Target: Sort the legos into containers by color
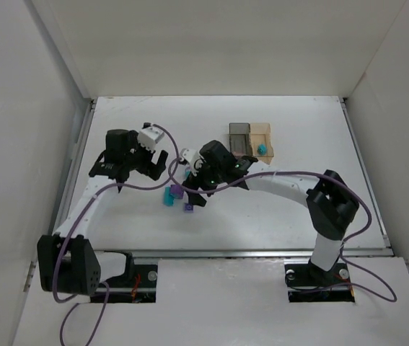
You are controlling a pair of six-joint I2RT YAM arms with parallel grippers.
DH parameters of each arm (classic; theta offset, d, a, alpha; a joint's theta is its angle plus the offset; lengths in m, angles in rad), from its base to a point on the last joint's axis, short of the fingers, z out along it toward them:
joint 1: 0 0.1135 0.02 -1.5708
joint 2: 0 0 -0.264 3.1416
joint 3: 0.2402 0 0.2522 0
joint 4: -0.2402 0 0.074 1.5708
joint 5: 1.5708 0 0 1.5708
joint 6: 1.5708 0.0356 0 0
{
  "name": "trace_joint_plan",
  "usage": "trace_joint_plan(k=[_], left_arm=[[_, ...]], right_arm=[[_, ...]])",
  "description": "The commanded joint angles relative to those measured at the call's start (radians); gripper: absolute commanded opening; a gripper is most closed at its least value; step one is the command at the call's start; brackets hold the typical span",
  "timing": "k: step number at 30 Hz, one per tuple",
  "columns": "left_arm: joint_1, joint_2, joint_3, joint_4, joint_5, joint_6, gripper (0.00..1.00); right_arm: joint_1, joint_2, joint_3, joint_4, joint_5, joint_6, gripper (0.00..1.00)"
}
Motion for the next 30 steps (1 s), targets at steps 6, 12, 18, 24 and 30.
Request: trace_joint_plan(k=[6, 12, 18, 24, 30], left_arm=[[-0.038, -0.408, -0.19, 0.24, -0.307, -0.397, 0.95], [-0.119, -0.56, -0.278, 0.24, -0.441, -0.388, 0.98], [-0.205, -0.582, -0.278, 0.22, -0.526, -0.406, 0.98], [-0.245, -0.612, -0.287, 0.238, -0.552, -0.406, 0.98], [-0.277, -0.612, -0.298, 0.258, -0.561, -0.397, 0.98]], right_arm=[[0.099, 0.148, 0.012, 0.093, 0.019, -0.068, 0.91], [0.121, 0.18, -0.006, 0.153, 0.11, -0.011, 0.88], [0.121, 0.205, -0.006, 0.153, 0.152, -0.011, 0.42], [0.121, 0.162, -0.026, 0.153, 0.172, 0.0, 0.05], [0.121, 0.009, -0.037, 0.153, 0.211, 0.077, 0.0]])
